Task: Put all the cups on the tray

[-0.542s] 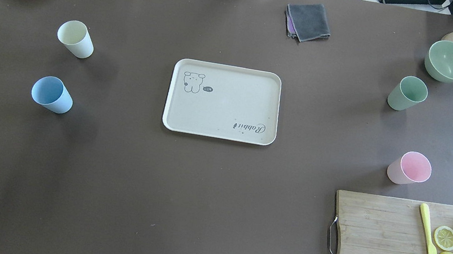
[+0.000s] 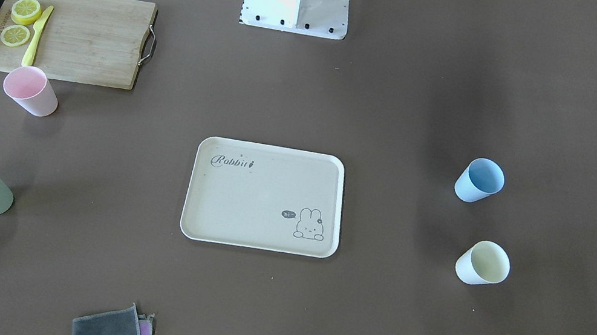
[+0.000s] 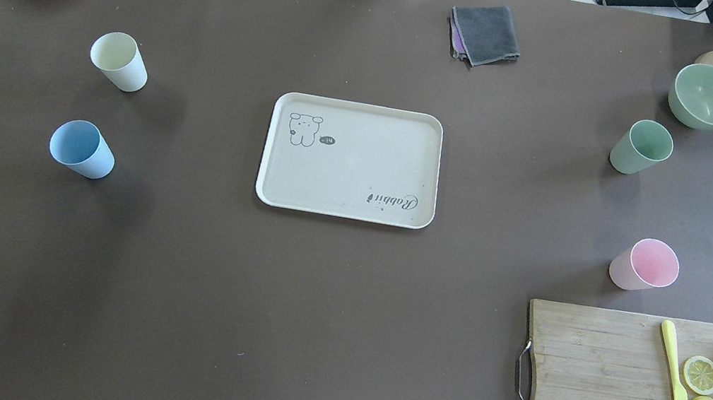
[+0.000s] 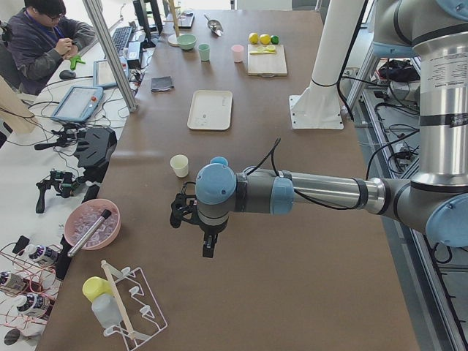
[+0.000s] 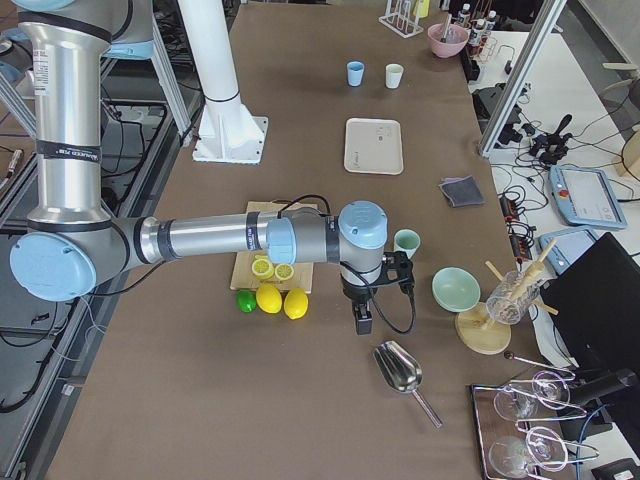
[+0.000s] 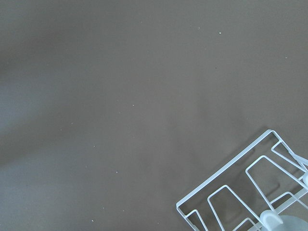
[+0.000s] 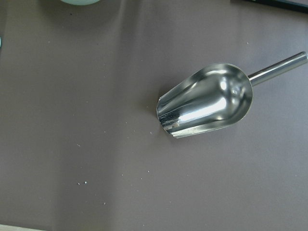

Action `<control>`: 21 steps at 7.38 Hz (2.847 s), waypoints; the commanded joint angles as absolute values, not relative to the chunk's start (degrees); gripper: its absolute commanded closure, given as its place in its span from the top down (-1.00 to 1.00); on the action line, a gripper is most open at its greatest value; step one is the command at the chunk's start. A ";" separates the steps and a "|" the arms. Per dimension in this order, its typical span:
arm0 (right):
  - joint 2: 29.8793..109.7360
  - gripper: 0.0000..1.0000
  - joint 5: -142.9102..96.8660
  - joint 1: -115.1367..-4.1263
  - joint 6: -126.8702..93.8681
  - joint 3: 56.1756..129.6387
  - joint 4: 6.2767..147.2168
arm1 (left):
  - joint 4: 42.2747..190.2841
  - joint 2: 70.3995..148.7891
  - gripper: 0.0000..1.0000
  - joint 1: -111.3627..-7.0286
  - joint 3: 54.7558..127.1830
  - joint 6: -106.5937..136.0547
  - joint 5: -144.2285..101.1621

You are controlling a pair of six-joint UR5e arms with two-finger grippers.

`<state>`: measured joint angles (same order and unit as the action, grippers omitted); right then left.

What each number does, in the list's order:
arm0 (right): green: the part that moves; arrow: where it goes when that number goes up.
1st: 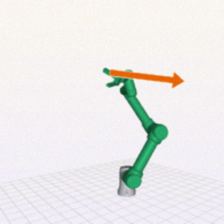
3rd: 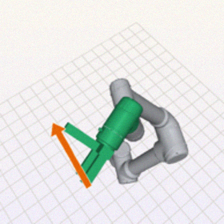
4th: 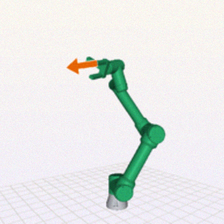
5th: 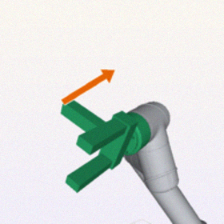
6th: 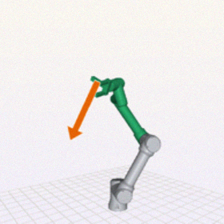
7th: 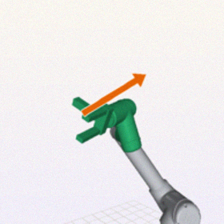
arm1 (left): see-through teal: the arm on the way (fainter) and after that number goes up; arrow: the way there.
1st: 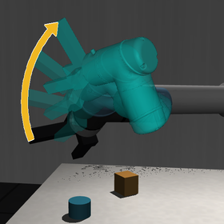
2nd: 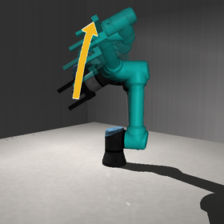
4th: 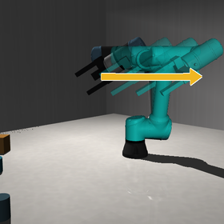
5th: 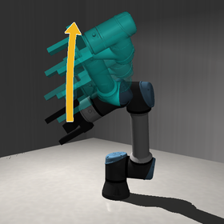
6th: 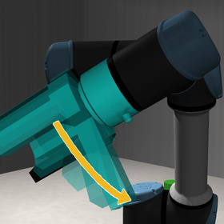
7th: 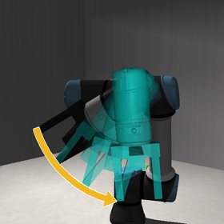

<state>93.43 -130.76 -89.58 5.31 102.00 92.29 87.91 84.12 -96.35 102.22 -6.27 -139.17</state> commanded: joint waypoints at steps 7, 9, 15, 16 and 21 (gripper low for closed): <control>94.49 1.00 -131.04 -91.23 0.14 100.30 73.14 | 111.18 90.26 0.97 -94.67 95.63 -5.89 -140.10; 92.04 1.00 -130.87 -85.81 -11.45 100.37 73.04 | 111.27 92.36 0.97 -88.28 93.09 1.02 -139.83; 82.98 0.99 -122.96 -68.30 -35.07 98.80 72.95 | 124.35 110.28 0.94 -66.38 79.11 35.37 -135.47; 82.19 0.99 -122.96 -67.94 -35.07 97.92 72.95 | 125.67 112.48 0.90 -63.92 76.67 37.25 -132.48; 82.35 0.99 -122.70 -67.76 -35.07 97.91 72.95 | 126.21 114.35 0.39 -61.18 74.35 40.15 -128.41</control>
<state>82.28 -122.70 -67.78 -35.07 97.92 72.95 126.07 114.24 -62.15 74.37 38.84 -129.66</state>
